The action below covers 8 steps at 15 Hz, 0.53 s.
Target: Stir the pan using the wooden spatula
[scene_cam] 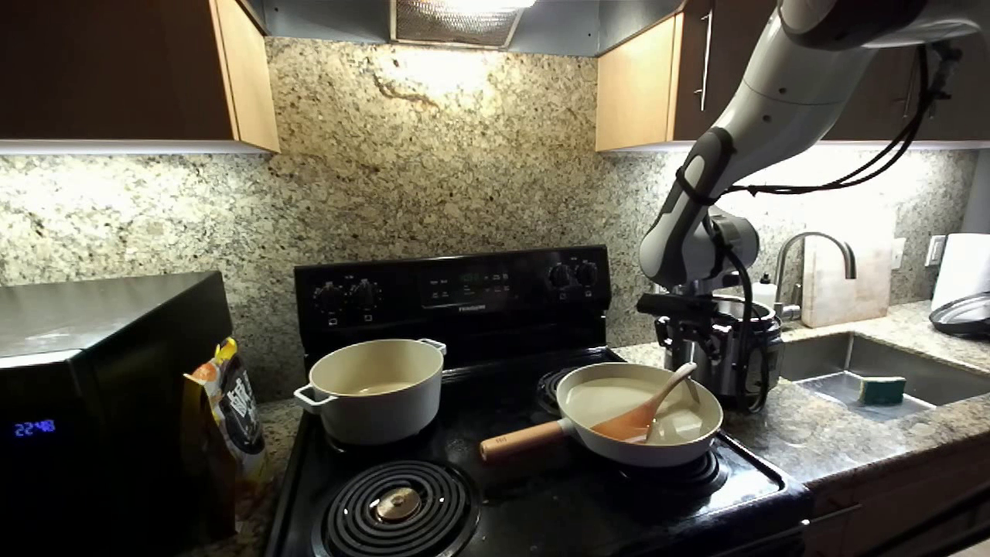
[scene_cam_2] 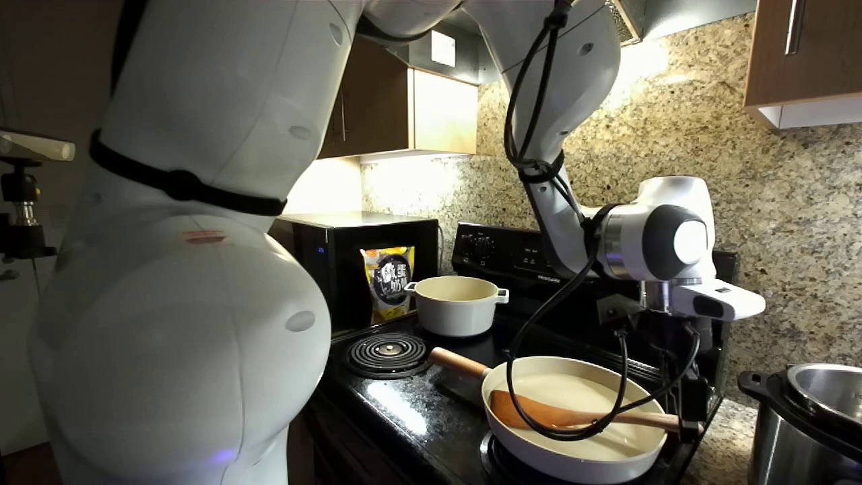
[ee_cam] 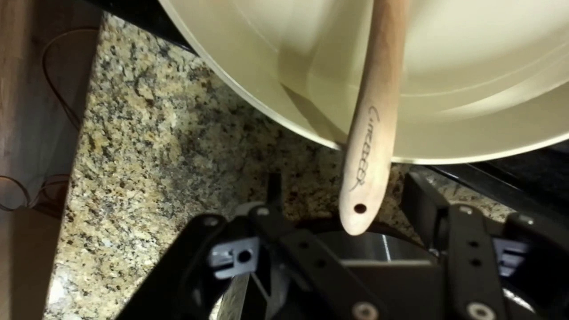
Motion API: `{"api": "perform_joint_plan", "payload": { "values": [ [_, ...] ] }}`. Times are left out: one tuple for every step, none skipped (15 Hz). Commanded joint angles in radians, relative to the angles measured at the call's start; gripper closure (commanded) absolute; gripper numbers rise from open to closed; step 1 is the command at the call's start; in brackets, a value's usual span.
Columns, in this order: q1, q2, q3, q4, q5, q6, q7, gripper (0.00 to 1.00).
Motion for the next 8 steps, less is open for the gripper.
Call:
{"api": "perform_joint_plan", "payload": {
  "values": [
    [-0.001, 0.008, -0.003, 0.007, 0.022, 0.006, -0.025, 0.59],
    [0.0, 0.009, -0.003, 0.008, 0.022, 0.006, -0.025, 0.67],
    [0.0, 0.009, -0.003, 0.008, 0.022, 0.007, -0.024, 0.72],
    [0.001, 0.009, -0.004, 0.008, 0.02, 0.007, -0.023, 0.78],
    [0.002, 0.009, -0.005, 0.008, 0.019, 0.007, -0.023, 0.85],
    [0.003, 0.008, -0.006, 0.008, 0.017, 0.006, -0.021, 0.91],
    [0.005, 0.007, -0.008, 0.009, 0.014, 0.005, -0.018, 0.98],
    [0.006, 0.006, -0.01, 0.009, 0.011, 0.005, -0.015, 0.94]
  ]
}}
